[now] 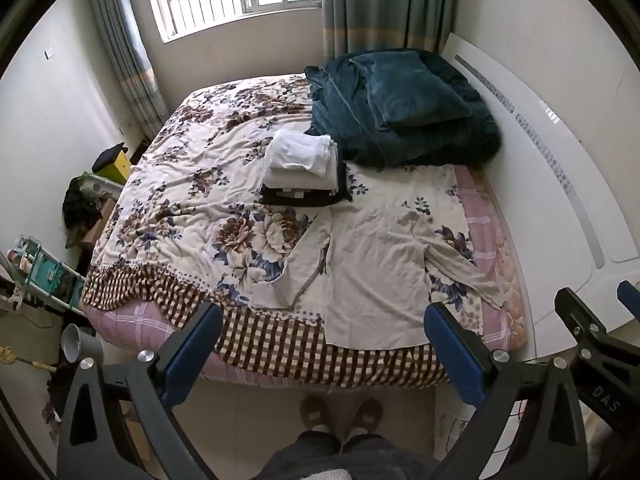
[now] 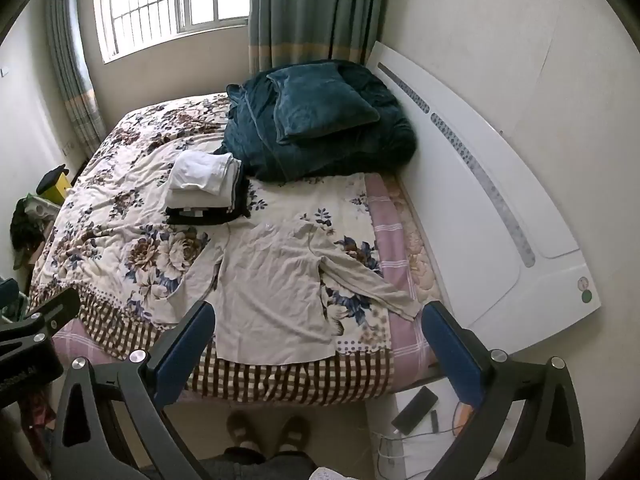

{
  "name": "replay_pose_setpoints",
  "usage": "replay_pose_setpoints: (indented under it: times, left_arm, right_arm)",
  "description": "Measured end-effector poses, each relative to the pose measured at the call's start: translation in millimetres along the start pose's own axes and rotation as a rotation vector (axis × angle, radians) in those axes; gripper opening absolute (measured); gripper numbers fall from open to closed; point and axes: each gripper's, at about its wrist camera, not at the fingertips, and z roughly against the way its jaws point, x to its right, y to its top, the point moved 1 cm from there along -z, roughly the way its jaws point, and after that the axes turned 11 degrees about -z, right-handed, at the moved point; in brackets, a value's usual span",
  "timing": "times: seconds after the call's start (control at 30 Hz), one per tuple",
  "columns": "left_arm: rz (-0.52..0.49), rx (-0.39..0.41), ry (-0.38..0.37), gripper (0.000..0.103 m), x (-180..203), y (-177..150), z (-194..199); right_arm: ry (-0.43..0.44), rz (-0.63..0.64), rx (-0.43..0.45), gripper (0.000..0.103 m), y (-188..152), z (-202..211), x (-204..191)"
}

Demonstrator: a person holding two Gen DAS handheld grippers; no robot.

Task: Fold small clothes

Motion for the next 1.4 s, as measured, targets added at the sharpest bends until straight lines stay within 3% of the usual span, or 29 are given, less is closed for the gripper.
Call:
replay_pose_setpoints:
  times: [0.23, 0.27, 1.4]
  left_arm:
    - [0.003, 0.008, -0.002, 0.103, -8, 2, 2]
    - [0.004, 0.010, -0.001, 0.103, -10, 2, 3]
    - [0.008, 0.030, 0.004, 0.103, -13, 11, 10]
  right_arm:
    - [0.004, 0.003, 0.001, 0.103, 0, 3, -4]
    - [0.005, -0.002, -0.002, 0.103, 6, 5, 15]
    - [0.021, -0.016, 0.014, 0.103, 15, 16, 12]
